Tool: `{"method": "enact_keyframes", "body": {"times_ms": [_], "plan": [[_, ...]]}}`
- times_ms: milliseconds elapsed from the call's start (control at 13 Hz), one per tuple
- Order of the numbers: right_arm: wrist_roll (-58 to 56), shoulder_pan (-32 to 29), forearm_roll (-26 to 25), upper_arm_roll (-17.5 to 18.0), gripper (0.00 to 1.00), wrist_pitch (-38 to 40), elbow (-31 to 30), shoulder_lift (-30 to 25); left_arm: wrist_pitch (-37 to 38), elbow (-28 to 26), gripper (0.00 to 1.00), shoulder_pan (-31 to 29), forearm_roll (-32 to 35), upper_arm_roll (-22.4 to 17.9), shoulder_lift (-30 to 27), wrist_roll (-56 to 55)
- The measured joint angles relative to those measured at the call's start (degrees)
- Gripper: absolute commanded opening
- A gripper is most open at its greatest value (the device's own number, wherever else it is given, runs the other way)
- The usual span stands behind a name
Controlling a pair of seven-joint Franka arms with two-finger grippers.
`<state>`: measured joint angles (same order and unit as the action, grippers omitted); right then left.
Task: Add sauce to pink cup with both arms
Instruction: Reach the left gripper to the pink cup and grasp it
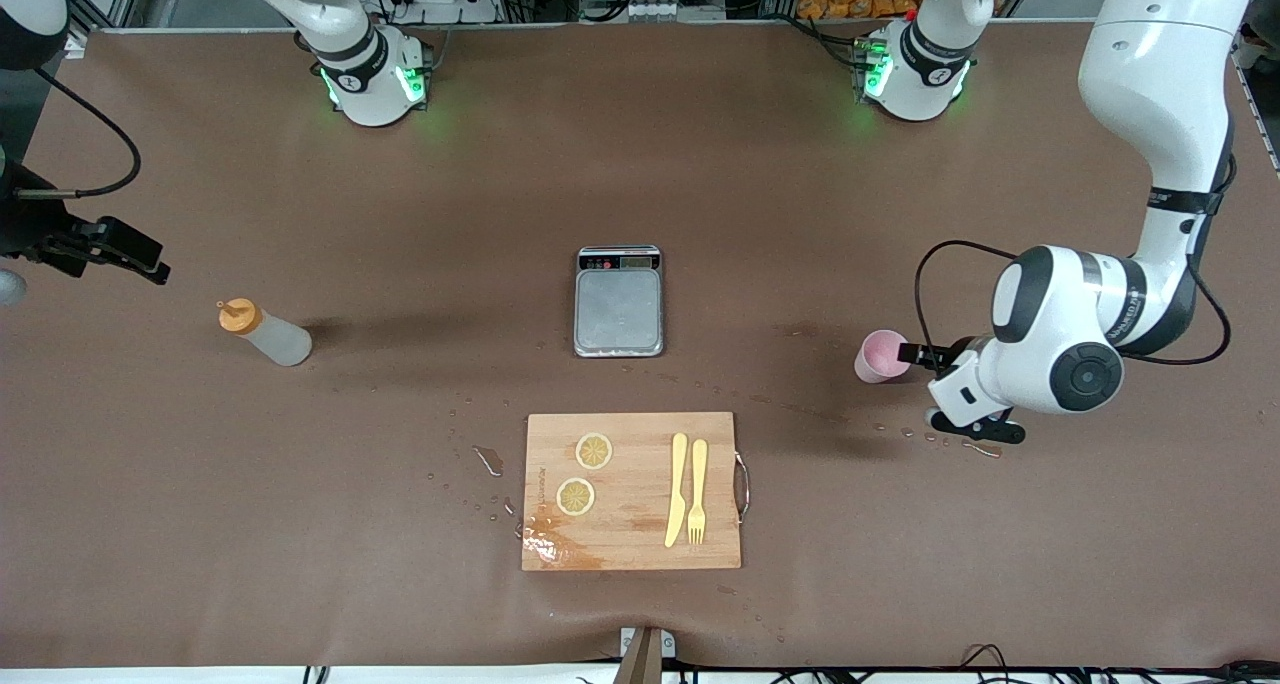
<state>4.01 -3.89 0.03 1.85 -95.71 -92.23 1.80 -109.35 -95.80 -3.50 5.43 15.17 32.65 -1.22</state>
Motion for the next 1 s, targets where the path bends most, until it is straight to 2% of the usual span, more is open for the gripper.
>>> {"method": "enact_keyframes", "body": {"times_ms": [385,462,538,615,1000], "plan": [[0.1,-0.5,0.0,-0.1,1.0,-0.3,-0.7,0.0,-2.2,-3.0,1.0,0.2,0.0,1.1,0.0,0.7],[0.2,-1.0,0.1,-0.1,1.0,-0.2,-0.8,0.0,-2.6,-3.3,0.73,0.0,0.0,1.1,0.0,1.3],[0.2,-1.8,0.3,-0.1,1.0,0.0,-1.0,0.0,-3.1,-3.5,0.2,-0.2,0.0,1.0,0.0,1.5],[0.2,-2.8,0.9,-0.1,1.0,0.4,-1.2,0.0,-3.3,-3.6,0.0,-0.4,0.0,1.0,0.0,1.5],[4.4,-7.6,7.1,-0.3,1.0,3.6,-2.2,1.0,-4.0,-4.0,0.0,-0.5,0.0,1.0,0.2,1.6]]}}
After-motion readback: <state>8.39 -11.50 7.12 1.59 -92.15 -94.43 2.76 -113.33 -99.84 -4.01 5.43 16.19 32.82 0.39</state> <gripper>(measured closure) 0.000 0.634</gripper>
